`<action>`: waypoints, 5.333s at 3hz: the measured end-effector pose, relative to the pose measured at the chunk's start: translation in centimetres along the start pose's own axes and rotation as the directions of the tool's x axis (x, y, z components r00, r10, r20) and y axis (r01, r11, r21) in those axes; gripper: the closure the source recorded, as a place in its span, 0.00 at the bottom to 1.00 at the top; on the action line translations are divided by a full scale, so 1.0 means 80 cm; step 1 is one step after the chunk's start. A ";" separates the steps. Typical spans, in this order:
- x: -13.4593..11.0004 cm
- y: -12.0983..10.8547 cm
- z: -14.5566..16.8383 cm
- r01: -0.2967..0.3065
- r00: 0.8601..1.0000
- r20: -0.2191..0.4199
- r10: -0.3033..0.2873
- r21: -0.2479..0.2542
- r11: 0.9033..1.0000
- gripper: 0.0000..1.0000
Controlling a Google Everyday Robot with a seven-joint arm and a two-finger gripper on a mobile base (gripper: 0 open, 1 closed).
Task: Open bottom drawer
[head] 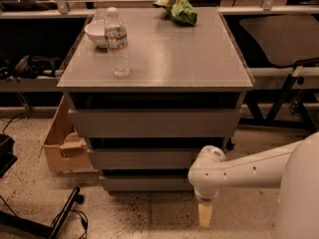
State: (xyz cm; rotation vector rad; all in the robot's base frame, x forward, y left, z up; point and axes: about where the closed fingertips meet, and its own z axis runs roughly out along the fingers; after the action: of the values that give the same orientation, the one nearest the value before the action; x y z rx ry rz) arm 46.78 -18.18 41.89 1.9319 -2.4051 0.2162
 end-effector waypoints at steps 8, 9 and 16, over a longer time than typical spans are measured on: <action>-0.051 -0.164 0.277 0.083 0.983 0.150 -0.103 0.134 0.987 0.00; -0.061 -0.170 0.296 0.072 0.983 0.157 -0.091 0.119 0.990 0.04; 0.072 -0.053 0.217 -0.069 0.997 -0.014 0.070 0.052 0.996 0.45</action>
Offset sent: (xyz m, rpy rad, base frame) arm 0.0184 0.0129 -0.0945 0.0307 0.0421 0.0334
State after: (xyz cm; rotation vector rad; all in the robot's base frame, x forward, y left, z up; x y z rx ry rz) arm 50.49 -27.06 25.76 1.8617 -2.4828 0.2979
